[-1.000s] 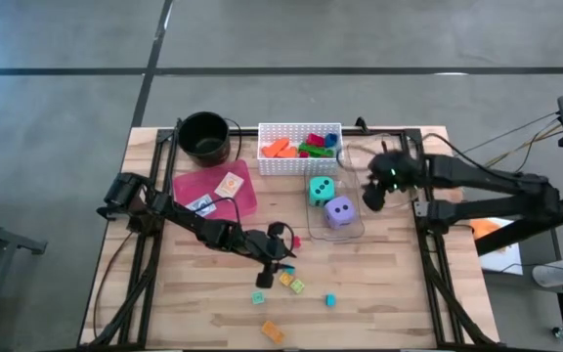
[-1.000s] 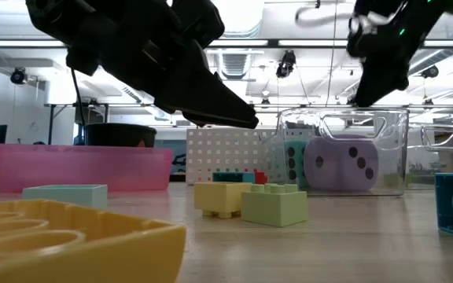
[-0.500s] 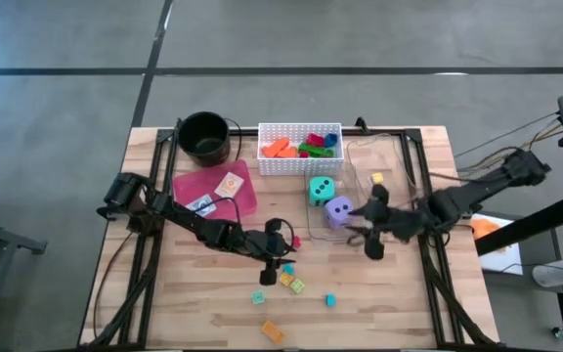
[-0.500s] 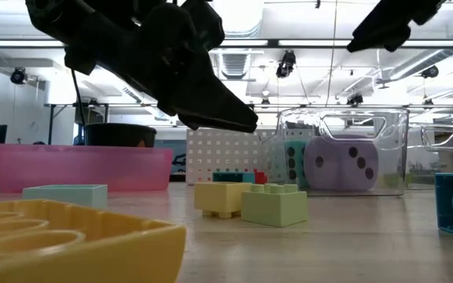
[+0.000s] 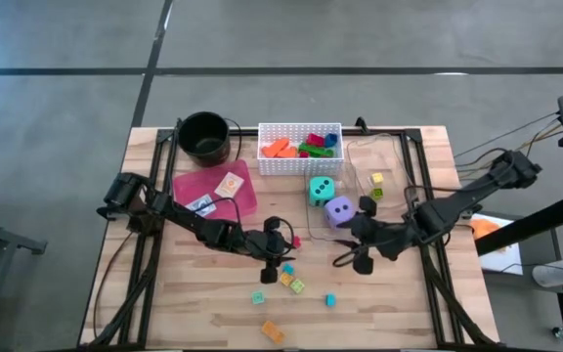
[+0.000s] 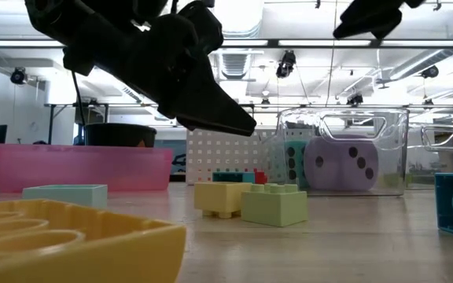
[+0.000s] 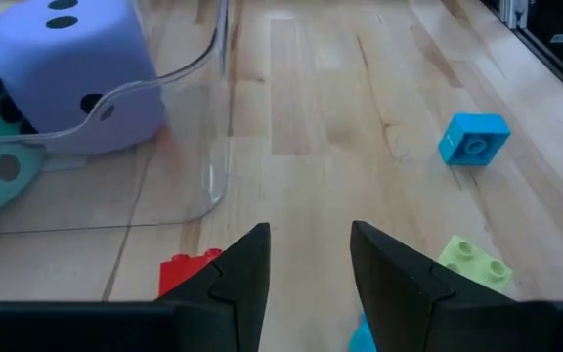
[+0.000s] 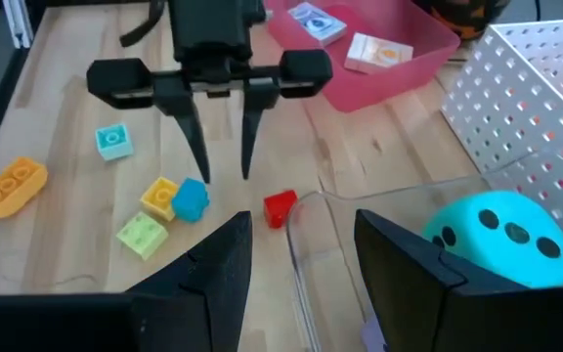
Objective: Pick & Place Toys
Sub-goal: Put the right small dark blue game piece into the right transparent bin
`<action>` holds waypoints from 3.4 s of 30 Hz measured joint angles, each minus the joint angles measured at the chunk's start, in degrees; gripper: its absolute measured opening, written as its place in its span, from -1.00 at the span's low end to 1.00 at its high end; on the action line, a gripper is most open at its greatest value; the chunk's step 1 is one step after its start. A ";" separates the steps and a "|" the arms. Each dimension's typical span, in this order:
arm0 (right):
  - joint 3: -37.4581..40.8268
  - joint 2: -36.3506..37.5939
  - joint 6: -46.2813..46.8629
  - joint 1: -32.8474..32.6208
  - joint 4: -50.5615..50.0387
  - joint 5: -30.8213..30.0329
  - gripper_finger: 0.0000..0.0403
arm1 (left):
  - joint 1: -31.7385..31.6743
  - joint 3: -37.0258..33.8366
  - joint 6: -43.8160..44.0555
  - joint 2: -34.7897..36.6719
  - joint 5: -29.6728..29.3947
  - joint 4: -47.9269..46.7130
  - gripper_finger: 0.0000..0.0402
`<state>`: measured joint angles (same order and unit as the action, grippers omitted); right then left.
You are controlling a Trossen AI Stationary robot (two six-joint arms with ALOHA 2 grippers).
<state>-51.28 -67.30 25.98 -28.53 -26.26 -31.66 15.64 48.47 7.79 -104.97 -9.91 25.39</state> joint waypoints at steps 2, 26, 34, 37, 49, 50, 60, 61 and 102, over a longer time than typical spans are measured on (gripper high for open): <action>-0.86 -1.19 -0.01 0.02 -0.17 0.00 -0.09 | 0.00 -0.02 0.02 0.00 0.00 -0.15 -0.26; -1.98 -9.84 -0.48 0.09 0.58 0.61 -0.09 | 0.17 -0.04 1.29 0.00 0.02 -0.57 -0.26; -1.98 -9.84 -0.70 0.70 3.43 0.39 -0.09 | 0.17 -0.04 1.29 0.00 0.02 -0.55 -0.26; -1.96 -9.84 -2.11 1.89 7.17 0.15 -0.09 | 0.17 -0.04 1.29 0.00 0.02 -0.53 -0.26; -3.55 -15.61 -11.23 2.33 18.27 9.31 -0.09 | 0.00 -0.04 1.17 0.00 0.02 -0.37 -0.26; -4.12 -16.19 -11.23 2.10 18.19 9.41 -0.09 | 0.00 -0.04 1.10 0.00 0.02 -0.39 -0.26; -8.78 -23.78 -10.28 0.11 16.53 9.72 -0.09 | 0.58 -0.04 1.27 0.00 0.04 -0.84 -0.26; -9.56 -24.47 -9.14 -0.14 15.24 9.74 -0.09 | 0.78 -0.04 1.27 0.04 0.04 -1.26 -0.26; -15.90 -38.54 11.28 -12.11 -0.73 12.60 -0.09 | 7.18 -0.04 -0.26 7.41 0.46 -13.24 -0.26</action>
<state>-67.18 -105.84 37.26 -40.64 -26.99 -19.06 22.81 48.42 7.53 -97.56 -9.45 12.14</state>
